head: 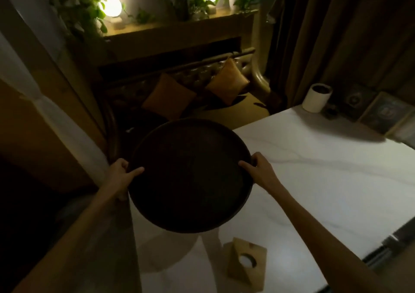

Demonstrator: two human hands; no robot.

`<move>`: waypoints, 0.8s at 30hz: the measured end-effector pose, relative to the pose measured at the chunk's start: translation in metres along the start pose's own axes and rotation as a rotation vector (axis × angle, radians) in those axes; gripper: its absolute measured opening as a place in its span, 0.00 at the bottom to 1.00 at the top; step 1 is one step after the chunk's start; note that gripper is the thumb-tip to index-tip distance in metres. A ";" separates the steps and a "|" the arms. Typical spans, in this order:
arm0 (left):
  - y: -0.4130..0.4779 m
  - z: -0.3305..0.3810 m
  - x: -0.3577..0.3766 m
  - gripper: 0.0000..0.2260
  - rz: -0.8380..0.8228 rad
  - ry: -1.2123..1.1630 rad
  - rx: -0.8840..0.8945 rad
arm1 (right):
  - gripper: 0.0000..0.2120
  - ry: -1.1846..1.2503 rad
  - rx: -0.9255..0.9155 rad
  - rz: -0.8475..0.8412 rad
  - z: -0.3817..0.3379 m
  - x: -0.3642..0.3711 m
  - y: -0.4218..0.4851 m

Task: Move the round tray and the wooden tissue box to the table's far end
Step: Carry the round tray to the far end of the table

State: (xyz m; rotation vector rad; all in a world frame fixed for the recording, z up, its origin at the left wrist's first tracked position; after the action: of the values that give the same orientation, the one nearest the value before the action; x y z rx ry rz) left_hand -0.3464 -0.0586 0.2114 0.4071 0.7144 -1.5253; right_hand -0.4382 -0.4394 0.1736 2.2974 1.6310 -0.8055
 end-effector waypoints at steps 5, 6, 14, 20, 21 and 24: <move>-0.020 0.003 0.005 0.20 0.055 -0.027 -0.002 | 0.20 -0.007 -0.051 -0.060 -0.002 -0.015 0.028; -0.024 0.005 0.003 0.18 0.071 -0.033 -0.010 | 0.19 -0.009 -0.055 -0.077 -0.005 -0.015 0.031; -0.010 0.013 -0.004 0.14 0.173 -0.120 0.007 | 0.17 -0.041 -0.085 -0.123 -0.027 -0.022 0.043; 0.010 0.049 0.014 0.17 0.155 -0.108 0.029 | 0.18 -0.043 -0.107 -0.077 -0.026 -0.061 0.065; 0.011 0.059 0.023 0.16 0.153 -0.101 0.033 | 0.17 -0.045 -0.108 -0.066 -0.021 -0.070 0.072; 0.018 0.094 0.057 0.15 0.127 -0.073 0.035 | 0.17 -0.040 -0.113 -0.076 0.005 -0.103 0.099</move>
State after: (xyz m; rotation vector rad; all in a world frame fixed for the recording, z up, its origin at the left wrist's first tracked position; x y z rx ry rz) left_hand -0.3188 -0.1630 0.2406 0.4137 0.5947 -1.4268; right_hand -0.3732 -0.5604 0.2117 2.1414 1.7091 -0.7501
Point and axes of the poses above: each hand's wrist, its own y-axis towards the middle knuckle, its own x-axis out of the palm, z = x × y, the point moved 1 cm from there along y, towards the middle knuckle, and after that the axes turned 1 degree about -y, right-handed, at the moved point
